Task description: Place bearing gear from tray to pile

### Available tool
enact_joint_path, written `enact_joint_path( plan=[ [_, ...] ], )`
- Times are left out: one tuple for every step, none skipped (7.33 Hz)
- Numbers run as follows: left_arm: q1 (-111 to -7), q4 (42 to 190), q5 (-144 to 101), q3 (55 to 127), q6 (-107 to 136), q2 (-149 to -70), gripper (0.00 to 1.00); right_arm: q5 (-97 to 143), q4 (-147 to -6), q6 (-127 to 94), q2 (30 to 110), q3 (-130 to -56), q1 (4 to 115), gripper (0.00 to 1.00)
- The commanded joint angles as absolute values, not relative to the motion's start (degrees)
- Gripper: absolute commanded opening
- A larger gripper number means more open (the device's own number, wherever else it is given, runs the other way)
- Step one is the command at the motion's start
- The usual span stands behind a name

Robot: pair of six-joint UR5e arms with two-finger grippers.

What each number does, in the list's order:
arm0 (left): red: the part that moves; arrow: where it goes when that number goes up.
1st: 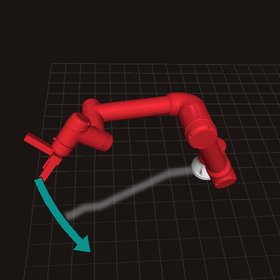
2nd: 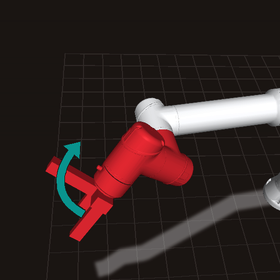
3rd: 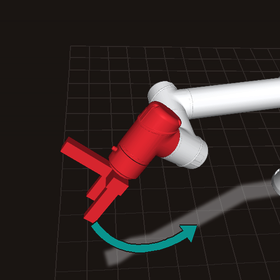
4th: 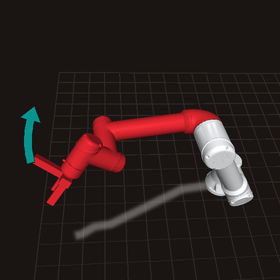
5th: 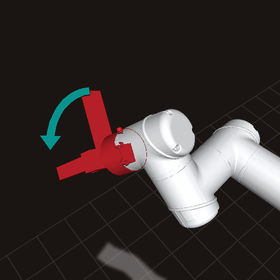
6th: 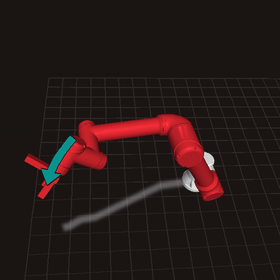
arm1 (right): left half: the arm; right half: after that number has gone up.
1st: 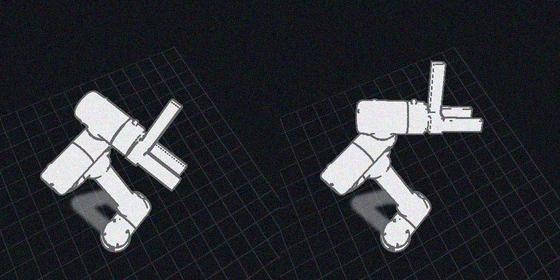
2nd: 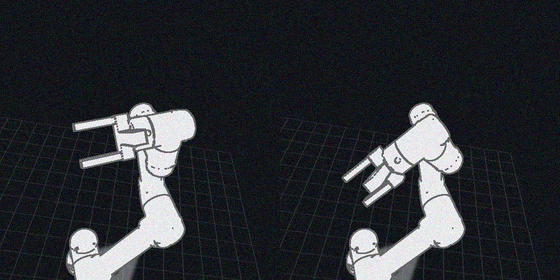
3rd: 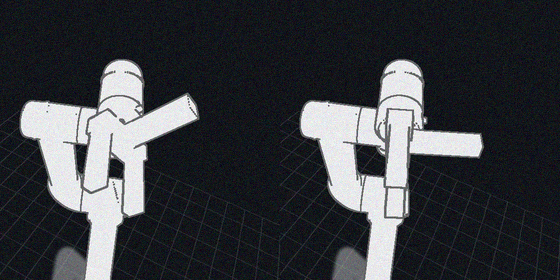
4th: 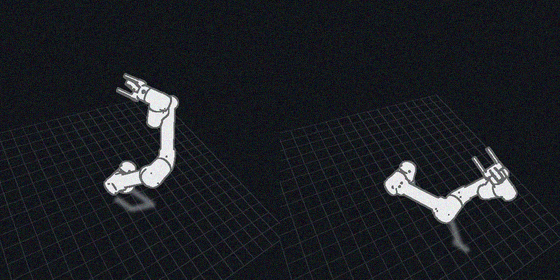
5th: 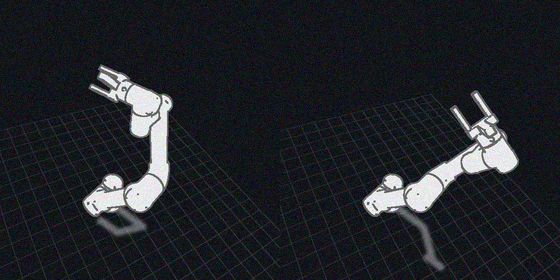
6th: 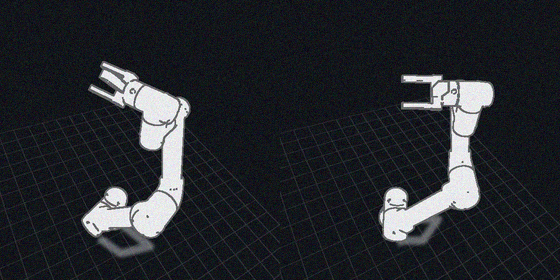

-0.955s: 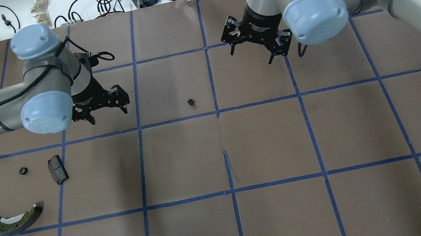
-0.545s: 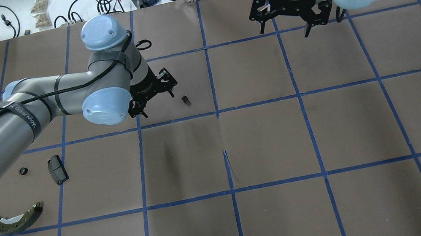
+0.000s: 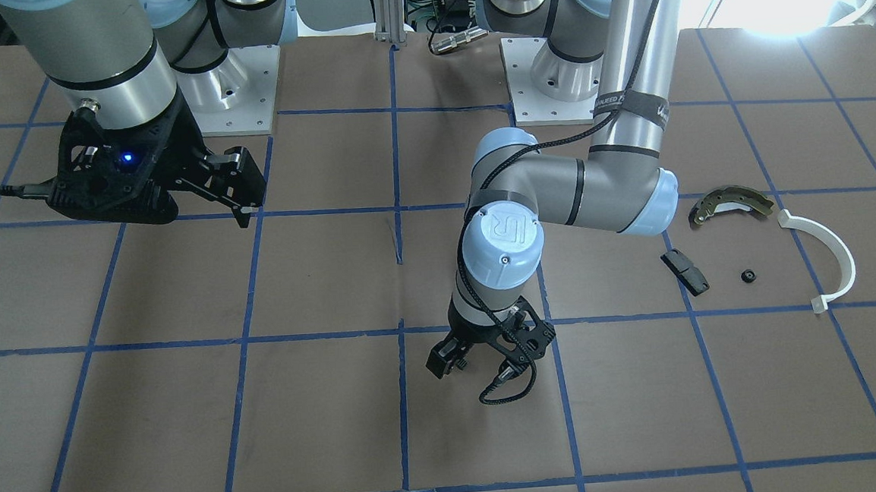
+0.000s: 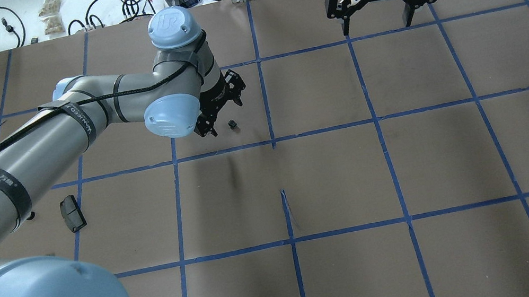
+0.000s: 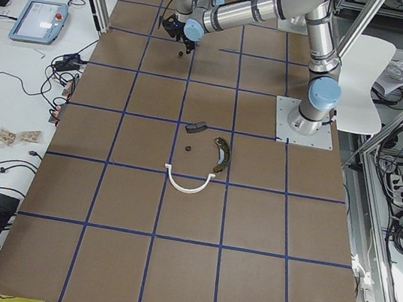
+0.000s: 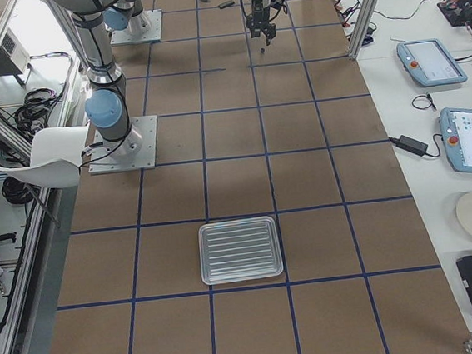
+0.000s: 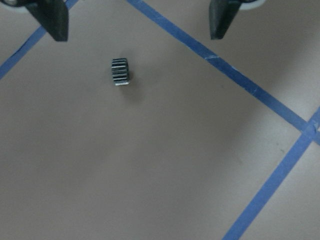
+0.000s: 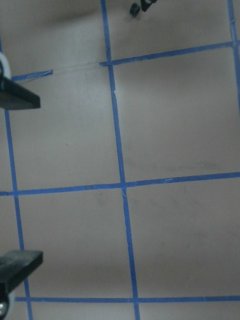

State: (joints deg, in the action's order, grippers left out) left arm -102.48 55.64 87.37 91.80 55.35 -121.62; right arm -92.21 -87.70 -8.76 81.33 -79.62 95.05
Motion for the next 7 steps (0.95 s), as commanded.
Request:
enact_joint_path(
  plan=[
    [-102.74, 55.11, 87.02, 91.41, 57.03, -124.0, 0.98, -92.55, -89.28, -5.27, 85.92, -87.66, 94.92, 0.93],
    [-102.74, 54.59, 87.1, 90.88, 56.87, -124.88, 0.98, -92.9, -98.17, -5.1, 88.57, -92.76, 94.66, 1.0],
    [-102.74, 54.58, 87.36, 91.14, 56.17, -125.15, 0.72, -92.12, -100.61, -5.53, 88.77, -92.64, 94.05, 1.0],
    [-102.83, 54.49, 87.54, 90.62, 56.08, -125.33, 0.31, -91.41, -100.37, -5.36, 88.6, -90.55, 92.56, 1.0],
    [-102.75, 54.49, 87.54, 90.27, 55.99, -125.33, 0.03, -90.8, -98.72, -5.1, 88.59, -88.61, 90.98, 1.0],
    [-102.83, 54.58, 87.97, 90.44, 55.12, -125.42, 0.0, -90.7, -95.22, -5.18, 88.59, -87.72, 90.53, 1.0],
    [-102.75, 54.49, 88.59, 90.09, 54.67, -125.16, 0.0, -90.79, -94.75, -5.1, 88.77, -88.41, 90.53, 1.0]
  ],
)
